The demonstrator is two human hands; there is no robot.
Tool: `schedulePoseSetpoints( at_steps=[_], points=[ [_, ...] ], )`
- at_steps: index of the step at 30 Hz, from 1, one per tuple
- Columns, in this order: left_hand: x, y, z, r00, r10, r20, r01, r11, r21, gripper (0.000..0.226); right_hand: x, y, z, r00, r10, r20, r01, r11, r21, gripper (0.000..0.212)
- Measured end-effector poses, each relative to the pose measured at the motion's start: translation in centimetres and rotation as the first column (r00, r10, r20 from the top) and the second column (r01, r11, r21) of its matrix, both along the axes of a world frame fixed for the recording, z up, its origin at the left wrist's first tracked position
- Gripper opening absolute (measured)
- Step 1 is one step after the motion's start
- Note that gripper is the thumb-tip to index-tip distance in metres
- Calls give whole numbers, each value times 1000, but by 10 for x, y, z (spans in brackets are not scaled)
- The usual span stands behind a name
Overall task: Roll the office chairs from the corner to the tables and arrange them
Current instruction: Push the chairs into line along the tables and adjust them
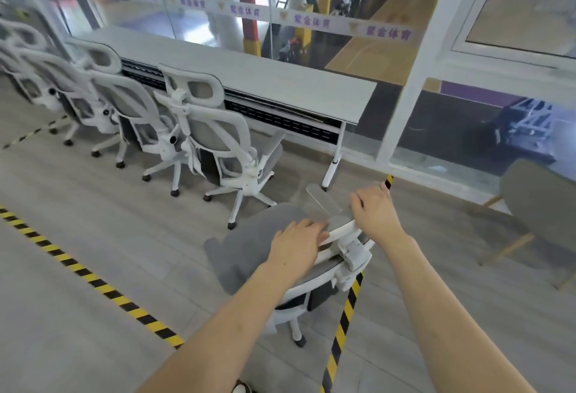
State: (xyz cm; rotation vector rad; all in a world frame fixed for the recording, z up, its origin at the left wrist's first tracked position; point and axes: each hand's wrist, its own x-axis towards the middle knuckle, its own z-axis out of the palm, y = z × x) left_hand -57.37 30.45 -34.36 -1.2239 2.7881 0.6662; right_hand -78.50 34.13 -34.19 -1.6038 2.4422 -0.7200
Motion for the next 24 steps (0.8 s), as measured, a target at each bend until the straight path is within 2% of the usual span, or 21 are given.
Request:
schedulePoseSetpoints(
  at_steps=[7,19,24],
  points=[
    [32,-5,-4,999,-43,-7,43,999,-29,43,33,11,-5,996,-88,14,89,994,-70,46],
    [150,-81,-9,969,-234,-74,231,972,-48,44,164,18,-38,926,-347,-149,313,926,-212,46],
    [191,-127,-11,970,-235,-62,231,971,-58,46,231,19,-45,931,-336,-145,300,927,-225,39]
  ],
)
